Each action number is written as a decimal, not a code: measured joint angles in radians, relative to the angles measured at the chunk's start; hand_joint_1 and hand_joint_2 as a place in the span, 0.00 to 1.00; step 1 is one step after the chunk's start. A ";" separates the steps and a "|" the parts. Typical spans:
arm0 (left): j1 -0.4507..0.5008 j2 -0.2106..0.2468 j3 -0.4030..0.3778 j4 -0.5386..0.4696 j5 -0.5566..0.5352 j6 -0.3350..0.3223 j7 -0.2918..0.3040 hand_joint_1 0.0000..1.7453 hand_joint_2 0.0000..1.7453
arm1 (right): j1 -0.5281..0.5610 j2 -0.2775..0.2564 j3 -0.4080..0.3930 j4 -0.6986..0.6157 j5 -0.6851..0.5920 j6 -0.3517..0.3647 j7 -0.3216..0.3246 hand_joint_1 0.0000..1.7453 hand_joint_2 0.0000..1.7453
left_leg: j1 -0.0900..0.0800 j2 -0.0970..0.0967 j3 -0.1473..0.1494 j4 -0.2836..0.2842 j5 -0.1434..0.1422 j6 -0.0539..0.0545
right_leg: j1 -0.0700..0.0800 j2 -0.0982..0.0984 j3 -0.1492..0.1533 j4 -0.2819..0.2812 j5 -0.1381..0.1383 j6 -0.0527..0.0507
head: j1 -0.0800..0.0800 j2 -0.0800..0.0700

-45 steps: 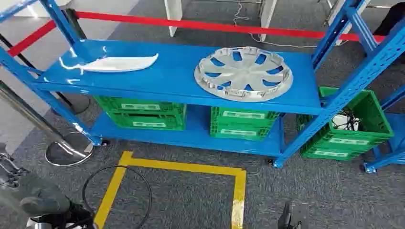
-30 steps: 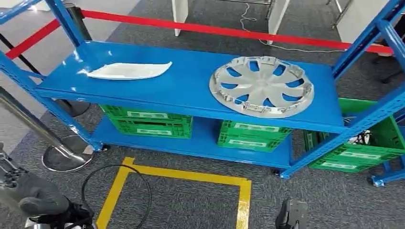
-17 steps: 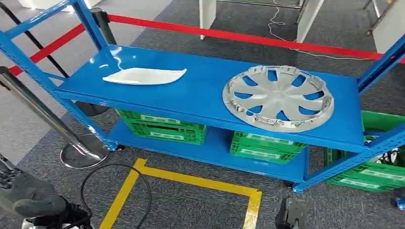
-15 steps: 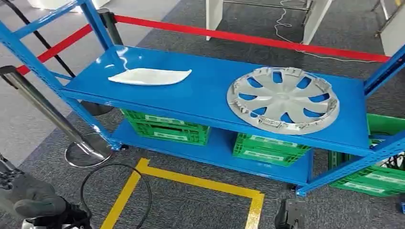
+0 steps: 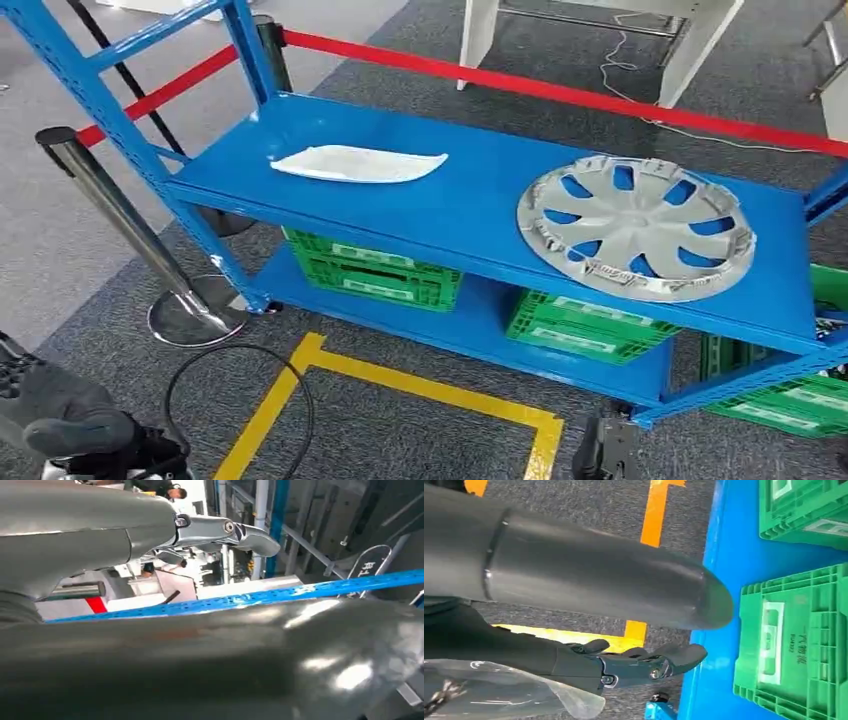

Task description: Take the parts from the cabinet and place them on the table.

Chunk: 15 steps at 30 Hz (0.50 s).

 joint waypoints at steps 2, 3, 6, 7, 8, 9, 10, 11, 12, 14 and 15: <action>0.000 0.000 0.000 0.000 0.002 0.000 0.000 0.00 0.00 | 0.000 0.000 0.000 0.000 0.000 0.000 0.000 0.00 0.00 | 0.001 -0.007 0.011 0.000 -0.008 -0.003 | -0.001 0.000 0.020 -0.079 0.080 0.001 | 0.000 0.000; 0.000 0.000 0.000 0.000 0.002 0.000 0.000 0.00 0.00 | 0.000 0.000 0.000 0.000 0.000 0.000 0.000 0.00 0.00 | 0.002 -0.009 0.020 0.001 -0.014 -0.007 | -0.003 0.000 0.055 -0.164 0.134 0.000 | 0.000 0.000; 0.000 0.000 0.000 0.000 0.003 0.000 0.000 0.00 0.00 | -0.003 0.001 0.000 0.000 0.000 0.000 -0.001 0.00 0.00 | -0.006 -0.014 0.018 0.014 -0.030 -0.025 | -0.003 0.008 0.118 -0.291 0.147 -0.011 | 0.000 0.000; 0.001 0.000 0.000 -0.001 0.003 0.000 0.000 0.00 0.00 | -0.001 0.001 0.000 0.000 0.000 0.000 0.002 0.00 0.00 | -0.006 -0.015 0.016 0.012 -0.027 -0.029 | -0.001 0.009 0.114 -0.284 0.147 -0.017 | -0.004 0.000; 0.001 0.000 0.000 -0.001 0.003 0.000 0.000 0.00 0.00 | 0.001 0.001 0.000 0.000 0.000 0.000 0.001 0.00 0.00 | -0.004 -0.015 0.018 0.010 -0.028 -0.030 | 0.001 0.009 0.114 -0.282 0.144 -0.022 | -0.004 0.000; 0.001 0.000 0.000 -0.001 0.003 0.000 0.000 0.00 0.00 | 0.001 0.001 0.000 0.000 0.000 0.000 0.001 0.00 0.00 | -0.004 -0.015 0.022 0.011 -0.032 -0.034 | -0.001 0.009 0.118 -0.284 0.143 -0.028 | -0.005 0.000; 0.001 0.000 0.000 -0.002 0.004 0.000 0.000 0.00 0.00 | 0.002 0.001 -0.002 0.000 0.000 0.000 0.000 0.00 0.00 | -0.003 -0.010 0.026 0.019 -0.046 -0.041 | -0.006 0.007 0.131 -0.290 0.141 -0.035 | -0.004 0.000; -0.001 0.000 0.000 -0.002 0.004 0.000 0.000 0.00 0.00 | 0.000 0.001 -0.002 0.000 0.001 0.000 0.000 0.00 0.00 | -0.003 -0.004 0.011 0.059 -0.061 -0.045 | -0.006 0.006 0.140 -0.291 0.136 -0.043 | -0.013 0.000; -0.001 0.000 0.000 -0.002 0.005 0.000 0.000 0.00 0.00 | -0.001 0.001 -0.002 0.000 0.002 0.000 0.000 0.00 0.00 | -0.002 -0.003 -0.027 0.132 -0.088 -0.049 | -0.005 0.004 0.146 -0.291 0.130 -0.051 | -0.012 0.000; 0.004 0.002 0.000 -0.002 0.010 0.000 0.000 0.00 0.00 | 0.000 0.001 -0.003 0.000 0.006 0.000 0.000 0.00 0.00 | -0.001 -0.003 -0.119 0.288 -0.137 -0.052 | -0.003 0.001 0.157 -0.291 0.120 -0.055 | -0.012 0.000; 0.004 0.002 0.000 -0.002 0.011 0.000 0.000 0.00 0.00 | 0.001 0.001 -0.003 0.000 0.006 0.000 0.000 0.00 0.00 | -0.001 -0.003 -0.151 0.330 -0.135 -0.051 | -0.001 0.001 0.164 -0.291 0.113 -0.055 | -0.013 0.000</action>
